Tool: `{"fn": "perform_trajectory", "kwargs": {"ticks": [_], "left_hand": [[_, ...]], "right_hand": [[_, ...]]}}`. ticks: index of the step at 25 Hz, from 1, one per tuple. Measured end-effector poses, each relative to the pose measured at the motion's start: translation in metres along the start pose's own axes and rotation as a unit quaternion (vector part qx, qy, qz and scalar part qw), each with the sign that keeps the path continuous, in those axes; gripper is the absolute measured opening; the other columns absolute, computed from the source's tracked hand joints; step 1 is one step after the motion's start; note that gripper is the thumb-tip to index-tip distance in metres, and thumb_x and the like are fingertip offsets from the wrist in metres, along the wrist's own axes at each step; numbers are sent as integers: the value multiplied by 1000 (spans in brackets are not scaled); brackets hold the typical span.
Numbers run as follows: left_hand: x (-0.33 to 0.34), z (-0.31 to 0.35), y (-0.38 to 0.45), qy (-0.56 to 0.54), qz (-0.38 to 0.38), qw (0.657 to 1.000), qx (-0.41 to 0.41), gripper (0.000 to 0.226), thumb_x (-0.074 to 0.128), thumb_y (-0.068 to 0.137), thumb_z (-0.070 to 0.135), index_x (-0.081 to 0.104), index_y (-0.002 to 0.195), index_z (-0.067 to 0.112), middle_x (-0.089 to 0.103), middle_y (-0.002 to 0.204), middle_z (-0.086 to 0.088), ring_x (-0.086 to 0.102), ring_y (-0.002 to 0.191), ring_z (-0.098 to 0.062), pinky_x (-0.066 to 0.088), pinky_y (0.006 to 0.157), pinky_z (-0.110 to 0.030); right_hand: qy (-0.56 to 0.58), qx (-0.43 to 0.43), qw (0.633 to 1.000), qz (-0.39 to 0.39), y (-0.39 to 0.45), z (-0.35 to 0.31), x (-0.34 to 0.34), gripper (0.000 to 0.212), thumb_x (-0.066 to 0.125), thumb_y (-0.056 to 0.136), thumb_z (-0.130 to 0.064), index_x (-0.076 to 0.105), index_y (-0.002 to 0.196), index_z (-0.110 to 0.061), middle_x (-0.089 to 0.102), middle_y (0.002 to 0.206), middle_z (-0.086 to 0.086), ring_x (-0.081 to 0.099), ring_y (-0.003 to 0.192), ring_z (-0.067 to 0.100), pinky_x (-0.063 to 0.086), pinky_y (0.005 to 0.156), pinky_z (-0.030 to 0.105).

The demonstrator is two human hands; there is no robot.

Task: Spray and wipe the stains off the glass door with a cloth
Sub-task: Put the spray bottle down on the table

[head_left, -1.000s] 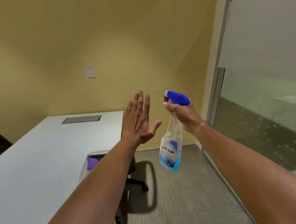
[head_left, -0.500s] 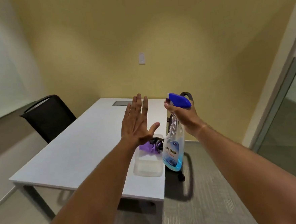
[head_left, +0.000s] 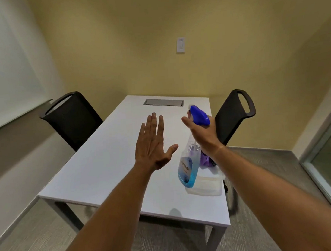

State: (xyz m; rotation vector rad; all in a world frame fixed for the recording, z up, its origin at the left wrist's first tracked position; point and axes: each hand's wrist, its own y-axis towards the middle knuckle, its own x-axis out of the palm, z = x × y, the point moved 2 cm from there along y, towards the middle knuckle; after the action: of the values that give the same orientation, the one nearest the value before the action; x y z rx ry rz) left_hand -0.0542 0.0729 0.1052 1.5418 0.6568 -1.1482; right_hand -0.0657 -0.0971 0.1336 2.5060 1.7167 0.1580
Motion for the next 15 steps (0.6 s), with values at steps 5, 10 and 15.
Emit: {"fn": "perform_trajectory", "kwargs": {"ticks": [5,10,15], "left_hand": [[36,-38,22,2,-8,1000,-7,98,21,84,76,-15,153,17,-17,162,-9,-12,150,-25,-7,121,-40],[75,-62,43,-2,-20,1000,-7,99,14,80,77,-9,155,17,-13,163,-9,-11,151,-24,-11,118,-37],[109,-75,59,-18,-38,999,7,98,19,82,76,-5,155,16,-9,163,-9,-8,151,-24,-7,120,-39]], "right_hand": [[-20,-38,999,4,16,21,46,32,73,87,-17,45,88,-32,49,83,-13,53,74,14,49,72,22],[-54,-93,994,19,44,68,75,19,74,87,-21,56,94,-21,52,69,-9,50,59,9,49,62,23],[-81,-60,994,36,66,119,100,56,74,84,-39,56,124,-4,66,90,12,59,71,13,59,72,32]]}}
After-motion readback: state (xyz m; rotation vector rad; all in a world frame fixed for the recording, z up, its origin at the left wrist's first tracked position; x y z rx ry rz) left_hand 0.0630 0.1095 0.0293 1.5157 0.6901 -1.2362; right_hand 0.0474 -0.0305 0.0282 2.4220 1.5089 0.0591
